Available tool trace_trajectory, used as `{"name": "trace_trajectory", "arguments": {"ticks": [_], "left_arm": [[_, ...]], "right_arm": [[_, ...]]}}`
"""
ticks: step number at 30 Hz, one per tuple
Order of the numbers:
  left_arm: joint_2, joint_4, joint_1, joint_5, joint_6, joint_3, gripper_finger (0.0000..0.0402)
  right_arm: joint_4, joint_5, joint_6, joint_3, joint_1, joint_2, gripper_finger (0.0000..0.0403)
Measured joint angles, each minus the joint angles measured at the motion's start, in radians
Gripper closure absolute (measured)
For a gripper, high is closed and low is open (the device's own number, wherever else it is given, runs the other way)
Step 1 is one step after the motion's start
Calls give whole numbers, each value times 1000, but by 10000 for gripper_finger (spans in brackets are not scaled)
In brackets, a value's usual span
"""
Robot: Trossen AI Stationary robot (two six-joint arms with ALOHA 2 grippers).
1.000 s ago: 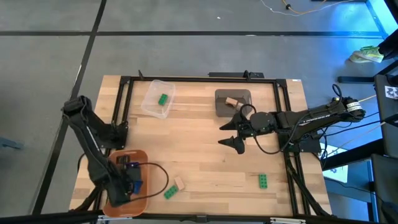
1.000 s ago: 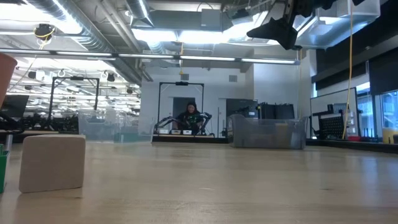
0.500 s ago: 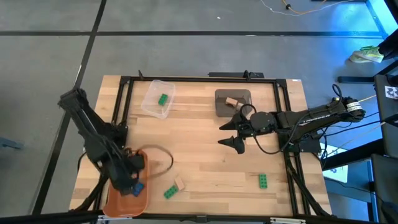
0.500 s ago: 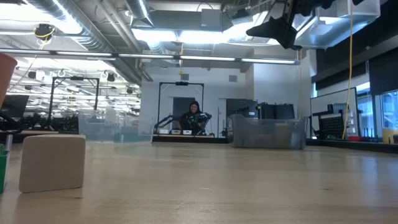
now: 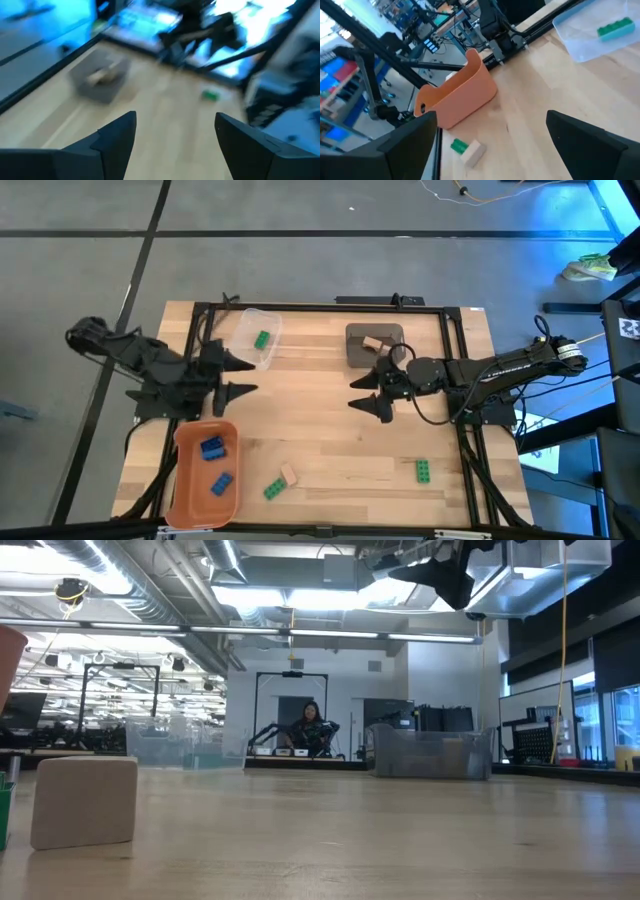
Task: Sort & place blocks by color
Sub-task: Put the right green game piece into the transparent bin
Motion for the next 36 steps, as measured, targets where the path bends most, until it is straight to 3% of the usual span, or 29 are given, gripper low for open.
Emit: {"name": "trace_trajectory", "arguments": {"ticks": [5,12,19,26,32,36], "left_arm": [[-81,451,138,195,129,-268,140],[-68,916,227,268,59,-546,140],[-59,938,228,248,33,-591,140],[-59,938,227,209,73,-591,140],[-59,943,227,173,73,-591,140],[-59,943,227,159,73,-591,140]], "right_arm": [[5,16,64,0,0,0,27],[26,43,3,0,0,0,27],[38,36,29,0,0,0,27],[11,-52,150,2,5,0,27],[-414,-49,168,110,37,0,27],[-684,-81,323,177,70,0,27]]}}
